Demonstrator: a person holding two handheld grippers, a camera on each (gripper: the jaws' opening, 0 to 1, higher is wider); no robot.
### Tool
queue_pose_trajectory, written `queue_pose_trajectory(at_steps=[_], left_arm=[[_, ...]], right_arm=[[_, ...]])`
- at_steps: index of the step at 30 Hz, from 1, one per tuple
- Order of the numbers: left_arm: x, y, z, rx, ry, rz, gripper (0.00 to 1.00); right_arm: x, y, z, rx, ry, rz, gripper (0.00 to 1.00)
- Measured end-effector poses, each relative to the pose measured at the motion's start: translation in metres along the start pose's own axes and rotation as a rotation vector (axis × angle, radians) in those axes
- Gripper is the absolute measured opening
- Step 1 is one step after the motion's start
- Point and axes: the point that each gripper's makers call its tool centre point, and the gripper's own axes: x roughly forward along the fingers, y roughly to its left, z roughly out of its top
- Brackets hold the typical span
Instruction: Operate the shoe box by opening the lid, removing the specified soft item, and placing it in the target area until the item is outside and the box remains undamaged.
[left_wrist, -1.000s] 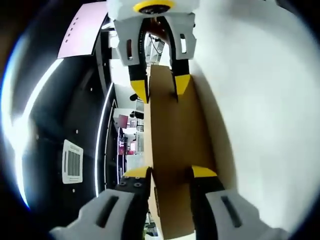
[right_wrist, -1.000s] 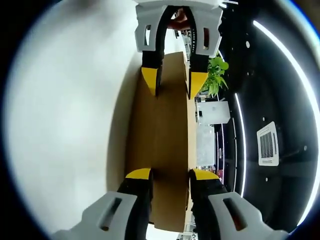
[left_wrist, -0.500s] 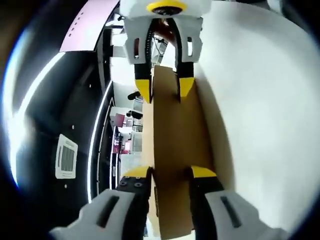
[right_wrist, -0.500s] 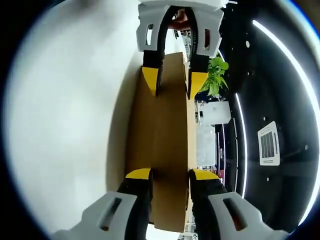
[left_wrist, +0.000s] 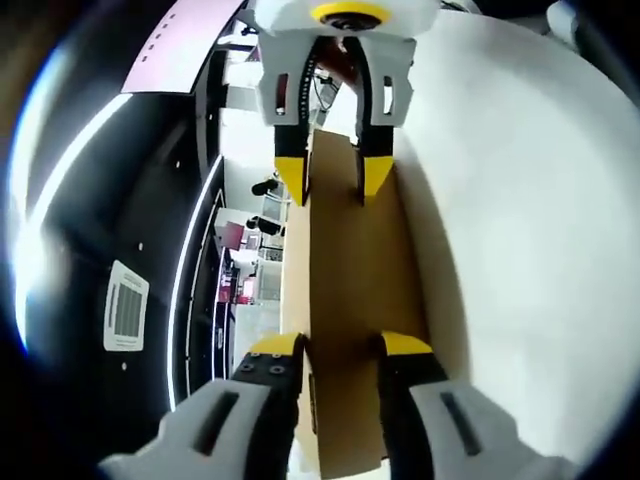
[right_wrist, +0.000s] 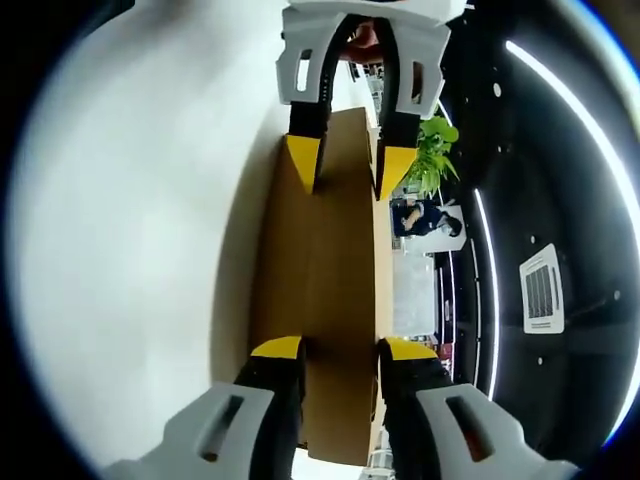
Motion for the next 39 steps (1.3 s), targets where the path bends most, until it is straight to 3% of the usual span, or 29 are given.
queue_pose_trajectory(at_steps=[39], left_arm=[[-0.014,0.025,0.005,-0.027,-0.031,-0.012,0.28]], right_arm=[[-0.012,-0.027,0.003,0.037,-0.032,-0.004,0.27]])
